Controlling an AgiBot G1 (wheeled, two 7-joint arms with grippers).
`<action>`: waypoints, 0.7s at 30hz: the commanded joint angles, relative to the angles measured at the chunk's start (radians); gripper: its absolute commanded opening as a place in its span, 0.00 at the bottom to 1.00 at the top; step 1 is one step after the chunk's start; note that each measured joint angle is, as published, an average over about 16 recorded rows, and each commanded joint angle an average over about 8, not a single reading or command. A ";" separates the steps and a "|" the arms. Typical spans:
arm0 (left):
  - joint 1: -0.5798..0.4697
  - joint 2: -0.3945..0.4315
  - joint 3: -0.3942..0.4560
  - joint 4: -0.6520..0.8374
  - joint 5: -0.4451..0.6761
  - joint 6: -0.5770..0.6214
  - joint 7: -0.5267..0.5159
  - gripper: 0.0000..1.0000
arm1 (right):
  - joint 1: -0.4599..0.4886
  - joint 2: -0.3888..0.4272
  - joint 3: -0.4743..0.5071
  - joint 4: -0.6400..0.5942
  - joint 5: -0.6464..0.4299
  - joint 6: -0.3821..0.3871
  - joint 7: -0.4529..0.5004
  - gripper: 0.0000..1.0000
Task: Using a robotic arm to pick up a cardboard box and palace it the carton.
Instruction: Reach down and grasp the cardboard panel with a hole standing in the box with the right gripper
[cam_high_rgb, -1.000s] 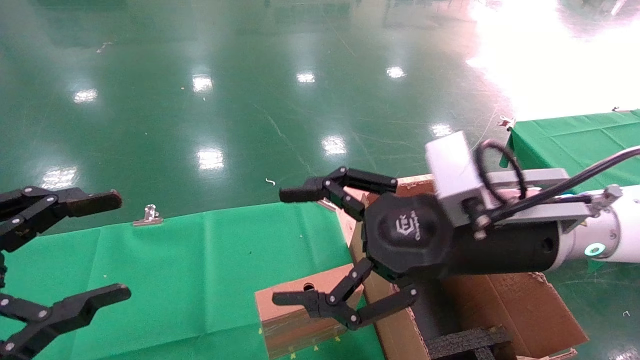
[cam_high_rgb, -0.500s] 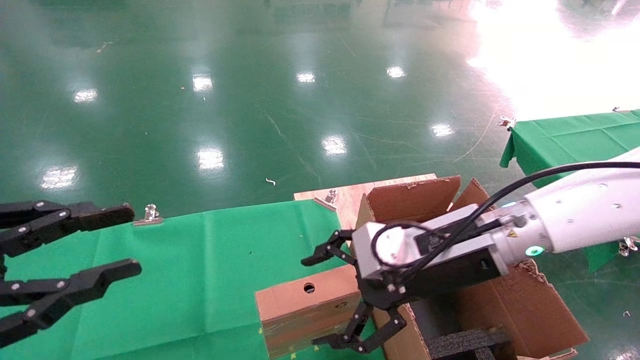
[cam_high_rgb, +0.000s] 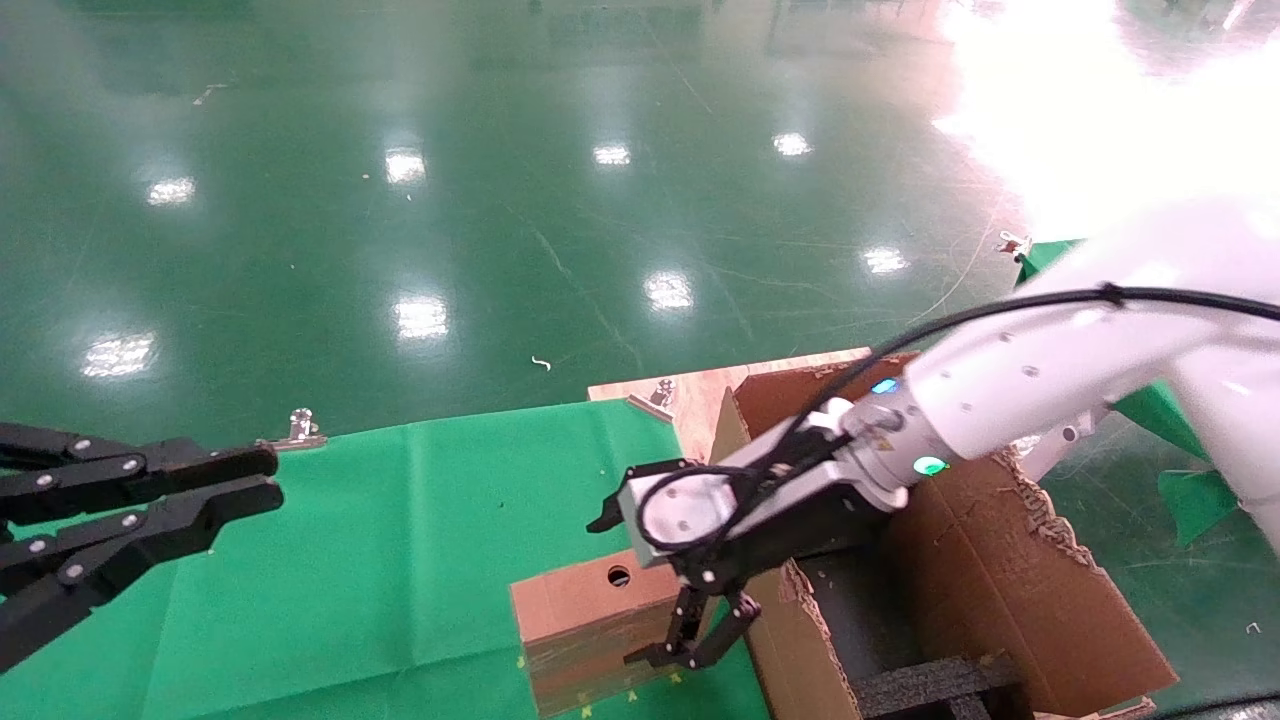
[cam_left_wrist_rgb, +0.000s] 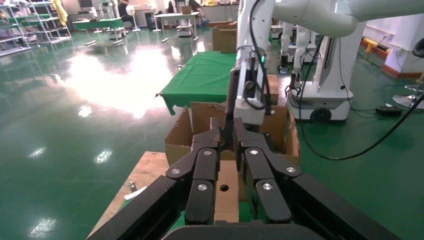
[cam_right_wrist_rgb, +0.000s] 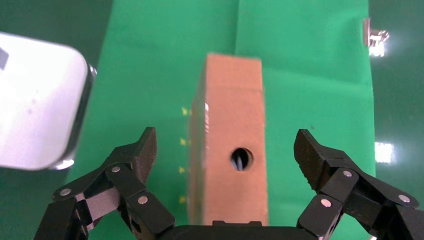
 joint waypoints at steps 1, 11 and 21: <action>0.000 0.000 0.000 0.000 0.000 0.000 0.000 0.00 | 0.024 -0.029 -0.024 -0.020 -0.033 -0.001 -0.011 1.00; 0.000 0.000 0.000 0.000 0.000 0.000 0.000 0.03 | 0.101 -0.118 -0.150 -0.077 -0.109 0.002 -0.048 1.00; 0.000 0.000 0.000 0.000 0.000 0.000 0.000 1.00 | 0.126 -0.162 -0.203 -0.102 -0.167 0.030 -0.080 0.48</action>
